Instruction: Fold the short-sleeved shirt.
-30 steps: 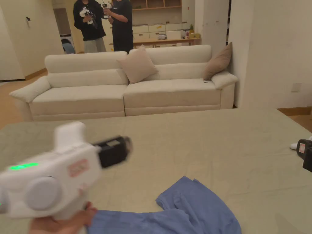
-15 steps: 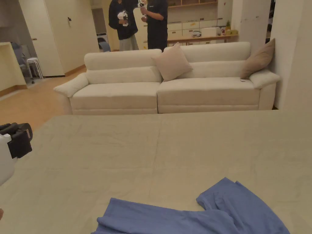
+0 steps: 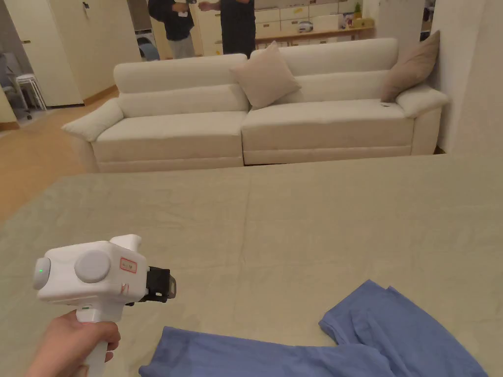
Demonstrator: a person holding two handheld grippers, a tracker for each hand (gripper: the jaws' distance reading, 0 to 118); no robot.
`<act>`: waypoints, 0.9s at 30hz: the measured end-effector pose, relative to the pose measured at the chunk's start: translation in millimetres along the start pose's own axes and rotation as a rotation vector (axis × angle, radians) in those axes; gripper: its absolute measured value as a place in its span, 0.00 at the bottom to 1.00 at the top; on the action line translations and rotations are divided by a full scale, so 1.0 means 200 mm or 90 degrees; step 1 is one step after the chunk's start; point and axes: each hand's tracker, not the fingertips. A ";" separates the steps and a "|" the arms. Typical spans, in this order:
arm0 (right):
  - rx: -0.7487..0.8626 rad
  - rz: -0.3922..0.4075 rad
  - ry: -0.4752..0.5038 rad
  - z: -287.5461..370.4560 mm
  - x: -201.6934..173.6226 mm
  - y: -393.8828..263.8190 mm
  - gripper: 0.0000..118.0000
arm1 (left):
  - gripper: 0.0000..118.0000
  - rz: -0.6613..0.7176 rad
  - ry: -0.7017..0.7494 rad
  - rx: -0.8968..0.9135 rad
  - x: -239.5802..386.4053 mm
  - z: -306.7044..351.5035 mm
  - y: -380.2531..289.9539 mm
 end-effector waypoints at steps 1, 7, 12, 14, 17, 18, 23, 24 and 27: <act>-0.007 0.002 -0.003 -0.02 0.01 -0.01 0.00 | 0.64 -0.023 0.055 -0.013 0.00 -0.09 0.00; -0.046 -0.005 -0.012 -0.12 0.06 -0.09 0.00 | 0.73 -0.057 0.049 -0.102 -0.02 -0.44 -0.13; -0.073 -0.008 -0.008 -0.18 0.05 -0.16 0.00 | 0.73 -0.098 0.041 -0.139 0.04 -0.57 -0.31; -0.083 -0.009 -0.006 -0.19 0.05 -0.18 0.00 | 0.72 -0.125 0.069 -0.104 0.09 -0.54 -0.35; -0.094 -0.015 -0.006 -0.21 0.06 -0.22 0.00 | 0.55 -0.105 0.045 -0.101 -0.01 -0.63 -0.31; -0.099 -0.021 -0.006 -0.21 0.06 -0.23 0.00 | 0.48 -0.113 0.044 -0.103 0.00 -0.62 -0.32; -0.123 -0.043 0.005 -0.23 0.08 -0.29 0.00 | 0.08 -0.101 0.013 -0.095 0.06 -0.57 -0.31; -0.131 -0.043 0.005 -0.23 0.08 -0.30 0.00 | 0.08 -0.095 0.007 -0.097 0.11 -0.51 -0.34; -0.145 -0.053 0.010 -0.22 0.12 -0.34 0.00 | 0.08 -0.074 -0.018 -0.056 0.11 -0.41 -0.36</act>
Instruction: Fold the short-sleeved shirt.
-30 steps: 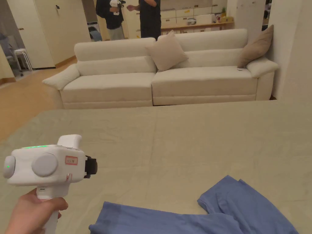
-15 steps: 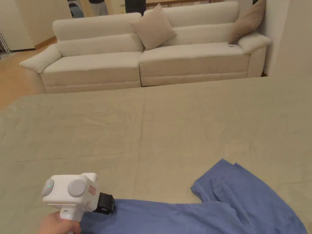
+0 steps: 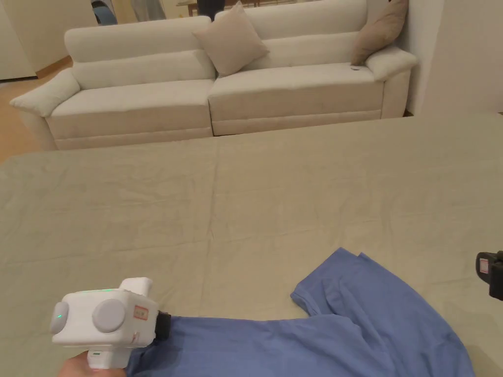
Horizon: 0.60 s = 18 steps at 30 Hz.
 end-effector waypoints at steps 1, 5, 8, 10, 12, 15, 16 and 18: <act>-0.005 -0.004 0.000 -0.01 0.02 0.00 0.00 | 0.08 0.009 -0.007 0.029 0.04 0.08 -0.02; -0.030 -0.006 0.002 -0.08 0.08 -0.01 0.00 | 0.07 0.053 -0.040 0.136 0.01 0.31 -0.02; -0.087 -0.008 0.020 -0.21 0.15 -0.01 0.07 | 0.07 0.102 -0.075 0.173 -0.02 0.47 -0.01; -0.125 -0.037 0.038 -0.32 0.19 -0.02 0.81 | 0.07 0.107 -0.087 0.208 -0.04 0.55 0.00; -0.158 -0.041 0.048 -0.48 0.28 -0.07 0.92 | 0.07 0.091 -0.079 0.219 -0.04 0.60 0.01; -0.183 -0.009 0.025 -0.62 0.31 -0.14 0.93 | 0.07 0.071 -0.065 0.226 -0.04 0.64 0.02; -0.215 -0.001 0.022 -0.67 0.32 -0.16 0.93 | 0.07 0.068 -0.066 0.227 -0.04 0.64 0.02; -0.298 0.004 0.019 -0.78 0.35 -0.26 0.93 | 0.07 0.062 -0.063 0.233 -0.04 0.64 0.02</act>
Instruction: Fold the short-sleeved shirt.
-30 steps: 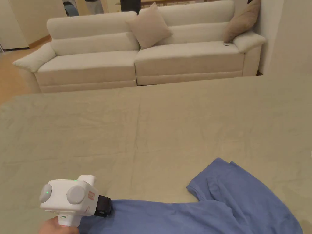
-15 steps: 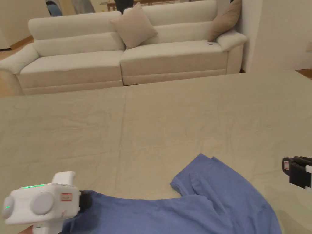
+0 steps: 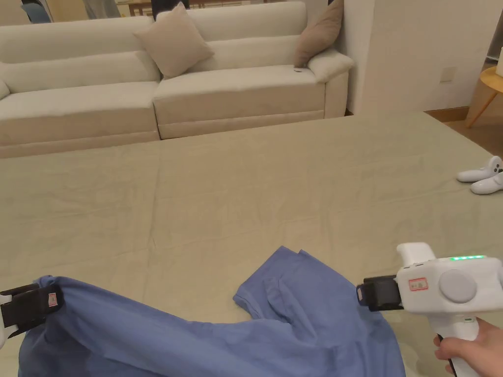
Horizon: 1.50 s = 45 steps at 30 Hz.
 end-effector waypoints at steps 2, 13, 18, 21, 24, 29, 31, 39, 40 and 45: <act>-0.066 -0.007 0.025 -0.09 0.00 -0.05 0.80 | 0.07 -0.011 0.010 0.002 0.00 -0.01 -0.01; 0.008 0.014 0.135 0.22 -0.14 -0.09 0.03 | 0.07 0.009 0.018 -0.016 -0.01 0.02 -0.09; 0.162 0.005 0.133 0.57 -0.27 -0.12 0.03 | 0.07 0.016 0.019 0.018 0.02 0.16 -0.07; 0.351 0.001 0.124 0.90 -0.34 -0.11 0.03 | 0.07 0.015 0.021 0.120 0.09 0.36 0.00; 0.542 0.043 0.051 1.23 -0.43 -0.08 0.03 | 0.07 -0.002 0.026 0.201 0.16 0.57 0.15; 0.688 0.013 0.024 1.60 -0.50 0.17 0.03 | 0.07 -0.014 0.068 0.312 0.26 0.79 0.49; 0.678 -0.009 0.061 1.65 -0.50 0.34 0.03 | 0.07 -0.045 0.094 0.316 0.30 0.77 0.64; 0.728 -0.156 0.045 1.69 -0.48 0.96 0.03 | 0.07 -0.083 0.165 0.340 0.51 0.57 1.17; 0.731 -0.154 0.041 1.71 -0.49 1.04 0.03 | 0.07 -0.086 0.162 0.349 0.53 0.57 1.24; 0.727 -0.124 -0.034 1.76 -0.49 1.44 0.03 | 0.07 -0.104 0.182 0.390 0.64 0.52 1.56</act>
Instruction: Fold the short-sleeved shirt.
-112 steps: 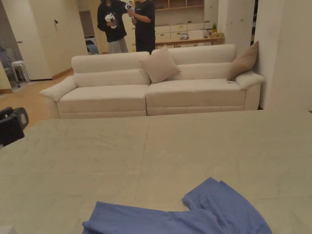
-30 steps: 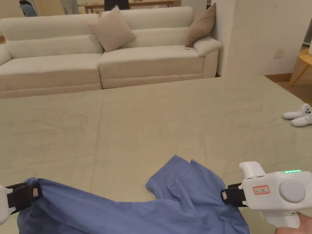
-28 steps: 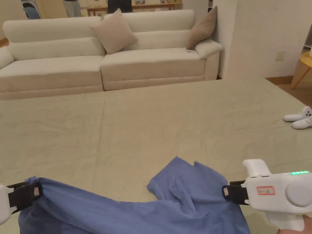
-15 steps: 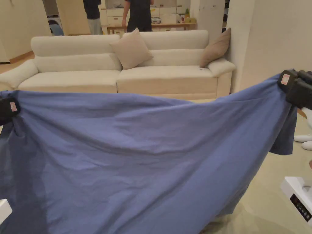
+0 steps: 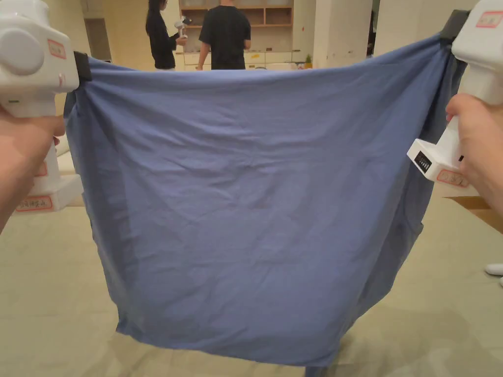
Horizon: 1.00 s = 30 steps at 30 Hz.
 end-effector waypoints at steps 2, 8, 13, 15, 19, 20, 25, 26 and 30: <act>-0.003 0.038 -0.002 -0.10 -0.05 0.07 0.03 | 0.07 0.003 -0.001 -0.002 0.03 -0.07 0.07; 0.020 0.079 -0.049 -0.35 -0.20 0.20 0.03 | 0.07 -0.013 0.020 -0.003 0.12 -0.33 0.19; 0.032 0.127 -0.055 -0.49 -0.24 0.19 0.03 | 0.07 0.020 0.011 -0.004 0.15 -0.53 0.16; 0.024 0.139 -0.057 -0.54 -0.22 0.17 0.03 | 0.07 0.033 0.001 -0.007 0.14 -0.60 0.13; 0.008 0.116 -0.063 -0.60 -0.15 0.06 0.03 | 0.07 0.052 -0.016 -0.021 0.14 -0.70 0.03; -0.002 0.128 -0.071 -0.60 -0.13 0.01 0.03 | 0.07 0.030 -0.008 -0.036 0.15 -0.72 -0.02; -0.071 0.127 -0.027 -0.56 0.02 -0.30 0.03 | 0.07 -0.002 -0.036 -0.099 0.15 -0.69 -0.34; -0.095 0.126 -0.018 -0.53 0.07 -0.37 0.03 | 0.07 0.001 -0.040 -0.104 0.15 -0.68 -0.42; -0.168 0.091 0.001 -0.32 0.25 -0.62 0.03 | 0.07 -0.074 -0.051 -0.159 0.11 -0.52 -0.73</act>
